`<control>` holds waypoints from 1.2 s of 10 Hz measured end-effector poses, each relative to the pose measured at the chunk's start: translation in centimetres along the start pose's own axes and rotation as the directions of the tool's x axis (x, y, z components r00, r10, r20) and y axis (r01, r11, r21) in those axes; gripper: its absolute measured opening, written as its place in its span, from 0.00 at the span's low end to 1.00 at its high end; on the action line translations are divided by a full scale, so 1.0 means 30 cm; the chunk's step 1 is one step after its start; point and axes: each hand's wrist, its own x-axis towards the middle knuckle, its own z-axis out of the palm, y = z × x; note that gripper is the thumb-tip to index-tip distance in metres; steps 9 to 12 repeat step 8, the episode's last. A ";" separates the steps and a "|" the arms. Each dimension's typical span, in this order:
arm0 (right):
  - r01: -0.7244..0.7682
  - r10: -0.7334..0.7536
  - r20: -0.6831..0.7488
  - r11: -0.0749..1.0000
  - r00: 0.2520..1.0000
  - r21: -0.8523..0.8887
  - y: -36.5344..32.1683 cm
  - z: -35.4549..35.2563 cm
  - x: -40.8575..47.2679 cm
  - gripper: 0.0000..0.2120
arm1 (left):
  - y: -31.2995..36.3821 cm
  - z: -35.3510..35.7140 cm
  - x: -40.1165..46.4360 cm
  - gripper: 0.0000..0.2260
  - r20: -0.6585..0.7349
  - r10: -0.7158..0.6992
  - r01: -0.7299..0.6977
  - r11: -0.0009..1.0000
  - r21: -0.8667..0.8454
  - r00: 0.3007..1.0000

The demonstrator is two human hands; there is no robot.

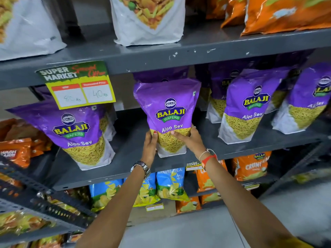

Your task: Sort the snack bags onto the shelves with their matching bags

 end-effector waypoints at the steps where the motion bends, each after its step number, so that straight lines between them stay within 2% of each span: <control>1: -0.010 0.010 -0.009 1.000 1.000 0.001 0.019 -0.015 0.012 0.37 | 0.007 0.018 -0.004 0.09 0.004 0.014 -0.014 1.000 0.002 1.000; 5: -0.013 0.013 -0.023 1.000 1.000 0.009 0.005 -0.032 -0.009 0.37 | 0.019 0.052 -0.017 0.09 0.011 -0.003 0.003 1.000 -0.009 1.000; 7: -0.032 0.032 -0.007 0.999 0.999 0.034 0.000 -0.029 0.014 0.34 | 0.036 0.061 -0.005 0.15 -0.022 -0.044 0.044 0.999 -0.001 0.999; 8: -0.024 0.024 0.001 0.999 1.000 0.030 -0.008 -0.038 0.007 0.35 | 0.040 0.073 -0.023 0.13 -0.065 -0.018 0.020 0.999 0.032 0.998; 12: -0.024 0.024 0.001 0.999 1.000 0.030 -0.008 -0.038 0.007 0.35 | 0.040 0.073 -0.023 0.13 -0.065 -0.018 0.020 0.999 0.032 0.998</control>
